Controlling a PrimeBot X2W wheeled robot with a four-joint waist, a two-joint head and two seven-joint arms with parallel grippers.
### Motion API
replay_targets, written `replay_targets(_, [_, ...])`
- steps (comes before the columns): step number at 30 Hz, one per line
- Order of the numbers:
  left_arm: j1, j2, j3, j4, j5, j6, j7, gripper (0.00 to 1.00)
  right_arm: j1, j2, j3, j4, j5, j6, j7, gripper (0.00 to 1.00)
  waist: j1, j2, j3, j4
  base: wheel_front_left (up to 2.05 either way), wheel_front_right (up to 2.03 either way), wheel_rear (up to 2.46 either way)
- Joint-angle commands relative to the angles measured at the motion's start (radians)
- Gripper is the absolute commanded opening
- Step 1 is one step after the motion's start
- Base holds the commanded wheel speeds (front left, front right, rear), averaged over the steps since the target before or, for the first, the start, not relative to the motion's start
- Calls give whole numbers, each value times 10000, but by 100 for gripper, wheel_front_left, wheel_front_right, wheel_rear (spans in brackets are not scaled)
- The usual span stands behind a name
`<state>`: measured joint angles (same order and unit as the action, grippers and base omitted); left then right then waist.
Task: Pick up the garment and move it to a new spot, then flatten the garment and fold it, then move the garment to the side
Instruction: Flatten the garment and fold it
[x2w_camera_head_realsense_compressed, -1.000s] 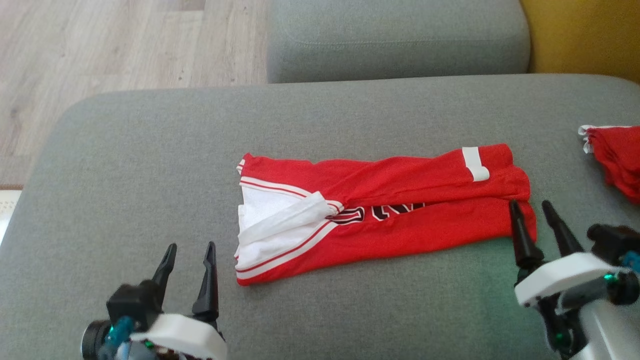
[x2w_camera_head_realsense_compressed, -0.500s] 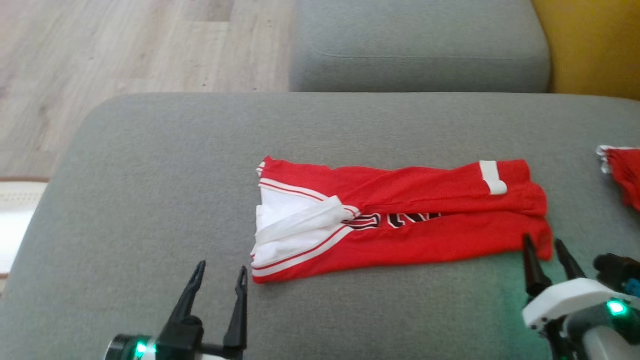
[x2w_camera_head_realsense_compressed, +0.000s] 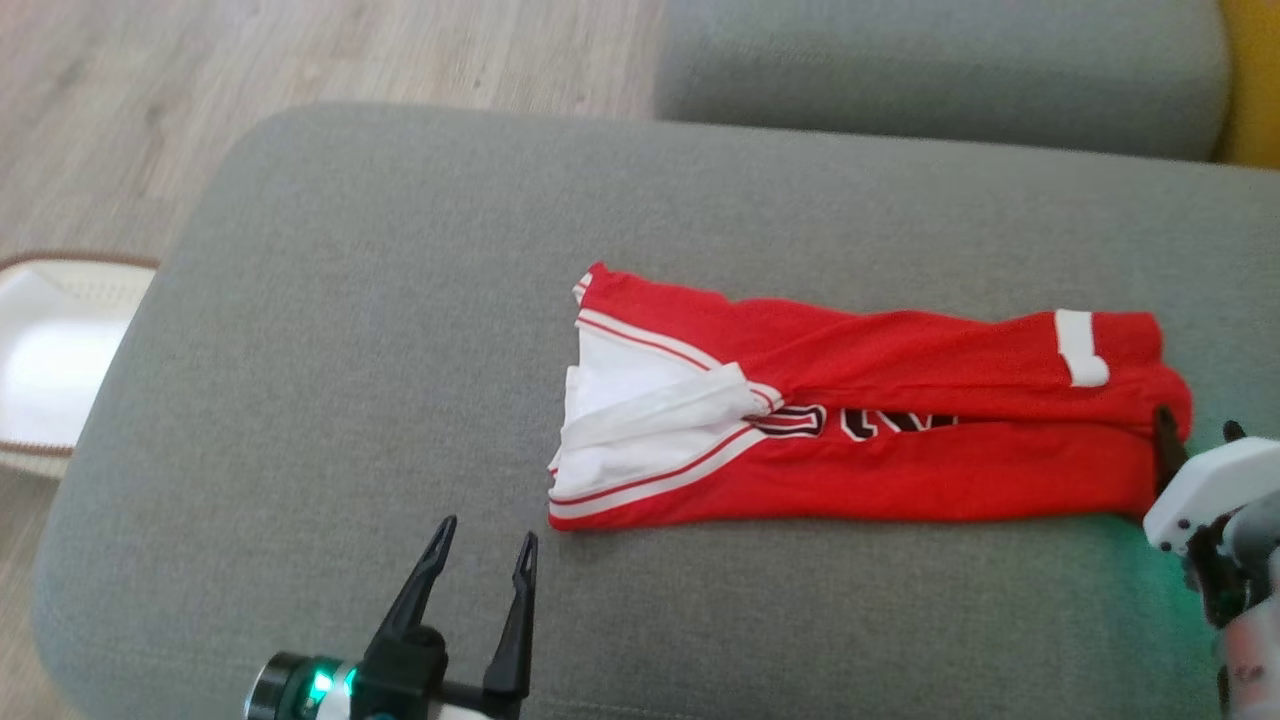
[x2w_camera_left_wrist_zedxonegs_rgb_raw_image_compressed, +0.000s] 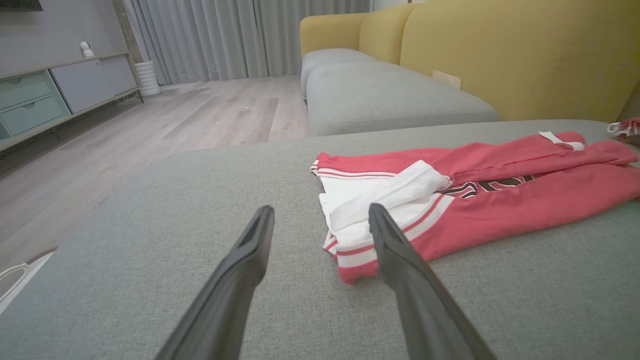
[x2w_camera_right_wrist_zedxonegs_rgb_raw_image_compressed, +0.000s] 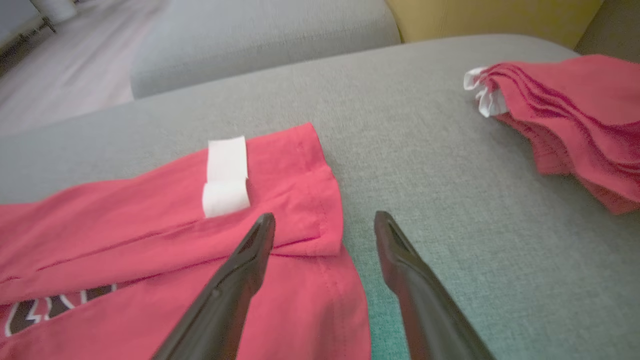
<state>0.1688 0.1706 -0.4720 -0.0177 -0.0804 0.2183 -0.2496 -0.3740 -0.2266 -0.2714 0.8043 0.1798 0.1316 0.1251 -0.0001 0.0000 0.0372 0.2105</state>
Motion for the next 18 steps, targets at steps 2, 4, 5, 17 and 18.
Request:
replay_targets(2, [-618, -157, 369, -246, 90, -76, -122, 100, -545, -269, 49, -77, -285, -9, 166, 100, 1, 0, 271, 113, 0, 0, 0])
replay_targets(4, [-717, -248, 387, -233, 136, -148, -122, 100, -787, -336, -86, 141, -611, -9, 363, 100, 1, 0, 443, 139, 0, 0, 0])
replay_targets(5, [-765, -290, 393, -224, 148, -192, -122, 100, -896, -363, -169, 232, -788, -9, 436, 100, 1, 0, 525, 146, 0, 0, 0])
replay_targets(17, [-1266, -687, 537, -104, 269, -558, -122, 100, -1581, -1, 276, 1024, -1327, -9, 1613, 100, 1, 0, 1091, 22, 0, 0, 0])
replay_targets(18, [-1290, -707, 553, -101, 280, -577, -122, 100, -1585, 33, 413, 1054, -1228, -9, 1758, 100, 1, 0, 1111, 11, 0, 0, 0])
